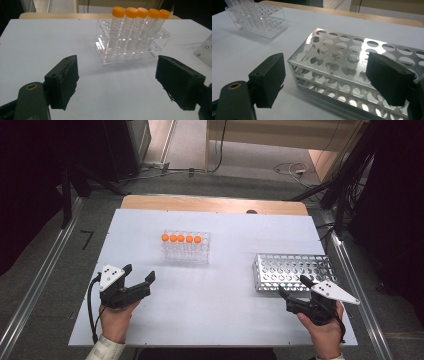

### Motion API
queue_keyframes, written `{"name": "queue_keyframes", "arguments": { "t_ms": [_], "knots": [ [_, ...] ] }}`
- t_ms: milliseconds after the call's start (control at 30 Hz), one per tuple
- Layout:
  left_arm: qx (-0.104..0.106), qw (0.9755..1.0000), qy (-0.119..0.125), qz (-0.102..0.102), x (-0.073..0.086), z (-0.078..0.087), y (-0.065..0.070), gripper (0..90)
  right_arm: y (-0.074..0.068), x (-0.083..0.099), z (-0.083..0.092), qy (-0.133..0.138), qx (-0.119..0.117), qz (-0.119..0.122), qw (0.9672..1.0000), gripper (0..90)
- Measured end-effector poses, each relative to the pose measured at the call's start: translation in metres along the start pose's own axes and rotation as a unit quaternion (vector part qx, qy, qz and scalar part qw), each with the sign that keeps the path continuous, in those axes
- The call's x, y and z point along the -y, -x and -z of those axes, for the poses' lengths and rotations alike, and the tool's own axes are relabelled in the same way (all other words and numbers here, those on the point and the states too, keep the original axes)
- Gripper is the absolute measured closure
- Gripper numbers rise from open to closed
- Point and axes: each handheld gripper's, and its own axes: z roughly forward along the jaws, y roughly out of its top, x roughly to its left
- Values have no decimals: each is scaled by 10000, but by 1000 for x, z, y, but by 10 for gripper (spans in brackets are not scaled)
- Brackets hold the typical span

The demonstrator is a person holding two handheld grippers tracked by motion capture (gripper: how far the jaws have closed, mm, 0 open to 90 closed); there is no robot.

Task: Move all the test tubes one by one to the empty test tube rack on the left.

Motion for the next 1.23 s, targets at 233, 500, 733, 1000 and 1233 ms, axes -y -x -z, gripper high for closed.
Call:
{"name": "queue_keyframes", "arguments": {
  "t_ms": [233, 500, 733, 1000, 1233],
  "knots": [
    [-37, 10000, -51, -4, 5, 3, -3, 188, 8, 5, 6, -20, 64, -56, 10000, 150],
    [-88, 9999, -107, 45, 9, 5, -8, 188, 14, 10, 11, -67, 141, -68, 9999, 150],
    [-165, 9997, -154, 116, 12, 7, -15, 175, 21, 14, 15, -89, 222, -105, 9997, 150],
    [-247, 9993, -207, 191, 17, 8, -22, 175, 30, 20, 23, -108, 401, -163, 9990, 151],
    [-432, 9983, -295, 270, 23, 5, -34, 162, 33, 26, 30, -149, 539, -151, 9983, 150]
  ]
}}
